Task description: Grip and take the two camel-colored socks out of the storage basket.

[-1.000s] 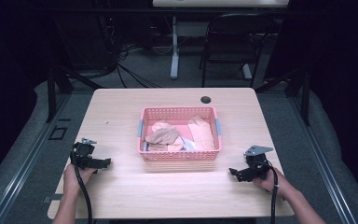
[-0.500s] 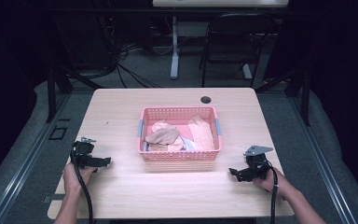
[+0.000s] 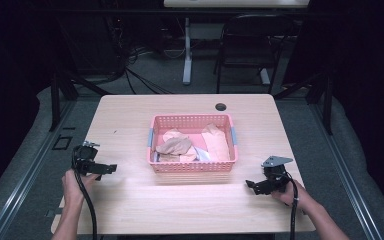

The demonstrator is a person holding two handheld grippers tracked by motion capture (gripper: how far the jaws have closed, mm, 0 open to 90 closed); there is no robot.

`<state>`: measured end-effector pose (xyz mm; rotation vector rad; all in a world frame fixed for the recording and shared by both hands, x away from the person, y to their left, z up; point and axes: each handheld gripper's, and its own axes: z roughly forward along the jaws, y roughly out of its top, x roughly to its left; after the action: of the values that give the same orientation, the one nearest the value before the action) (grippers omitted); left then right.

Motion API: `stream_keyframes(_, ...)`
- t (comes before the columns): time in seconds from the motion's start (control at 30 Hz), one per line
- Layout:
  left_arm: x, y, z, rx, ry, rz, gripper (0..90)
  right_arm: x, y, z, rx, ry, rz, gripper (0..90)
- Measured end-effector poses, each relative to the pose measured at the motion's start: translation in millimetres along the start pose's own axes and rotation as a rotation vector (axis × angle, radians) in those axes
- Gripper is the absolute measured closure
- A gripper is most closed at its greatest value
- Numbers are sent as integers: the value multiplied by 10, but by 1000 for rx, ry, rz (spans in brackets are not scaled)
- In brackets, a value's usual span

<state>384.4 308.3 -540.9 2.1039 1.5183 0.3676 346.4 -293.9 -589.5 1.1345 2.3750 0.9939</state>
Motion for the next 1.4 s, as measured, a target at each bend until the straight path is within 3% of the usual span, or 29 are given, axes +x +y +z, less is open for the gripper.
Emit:
stream_keyframes(0.3, 12, 200, -209, -36, -51, 2, 1, 2, 0, -3, 3, 0, 2, 0)
stream_keyframes(0.6, -28, 417, -396, -71, -41, 34, 2, 2, 0, -3, 4, -4, 1, 0)
stream_keyframes(1.17, -259, 864, -598, -100, -67, 104, 2, 3, 0, -3, 3, -1, 2, 0)
stream_keyframes(1.4, -364, 1013, -678, -147, -92, 132, 2, 2, 0, -4, 5, -4, 1, 0)
